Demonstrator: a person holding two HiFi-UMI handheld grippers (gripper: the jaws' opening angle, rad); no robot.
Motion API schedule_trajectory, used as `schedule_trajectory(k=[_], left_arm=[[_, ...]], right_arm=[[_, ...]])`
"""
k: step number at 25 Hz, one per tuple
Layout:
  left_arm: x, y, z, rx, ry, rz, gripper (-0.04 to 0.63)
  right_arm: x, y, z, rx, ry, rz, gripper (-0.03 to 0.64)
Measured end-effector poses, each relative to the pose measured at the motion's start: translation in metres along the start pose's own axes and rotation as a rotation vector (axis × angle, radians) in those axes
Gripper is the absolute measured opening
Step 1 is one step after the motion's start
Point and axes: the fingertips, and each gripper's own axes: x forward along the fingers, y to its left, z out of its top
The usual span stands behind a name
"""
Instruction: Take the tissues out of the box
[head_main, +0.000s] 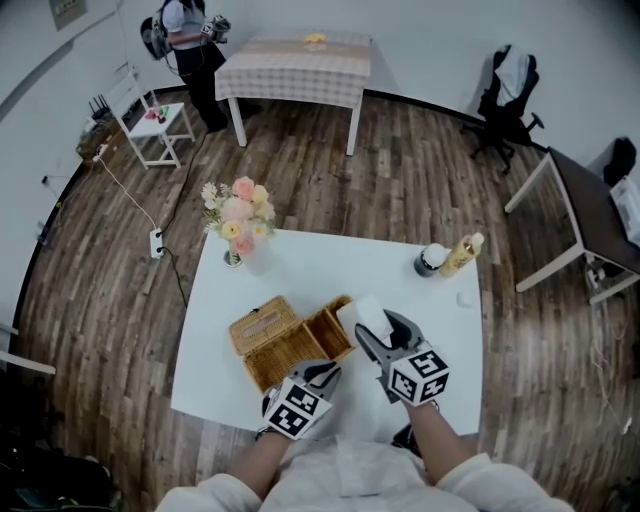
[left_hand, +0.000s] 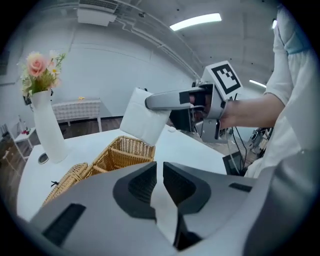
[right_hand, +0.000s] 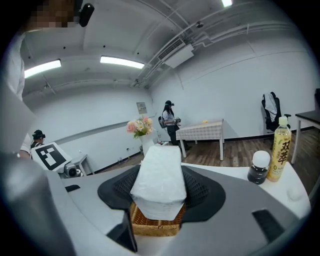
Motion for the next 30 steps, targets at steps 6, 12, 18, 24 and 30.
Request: schedule_trajectory(k=[6, 12, 18, 24, 30], left_arm=[[-0.015, -0.013, 0.034, -0.015, -0.101, -0.034, 0.032], [-0.030, -0.013, 0.058, -0.018, -0.171, -0.037, 0.017], [-0.043, -0.014, 0.073, -0.021, -0.225, -0.039, 0.002], [-0.044, -0.019, 0.084, -0.002, -0.243, -0.057, 0.002], [-0.048, -0.023, 0.095, -0.005, -0.279, -0.073, 0.002]], right_arm=[[-0.012, 0.007, 0.016, 0.054, -0.055, 0.024, 0.259], [-0.030, 0.012, 0.034, 0.129, -0.126, 0.044, 0.259], [-0.044, 0.013, 0.044, 0.292, -0.190, 0.087, 0.259], [-0.057, 0.009, 0.056, 0.531, -0.290, 0.138, 0.259], [-0.060, 0.012, 0.066, 0.735, -0.346, 0.226, 0.259]])
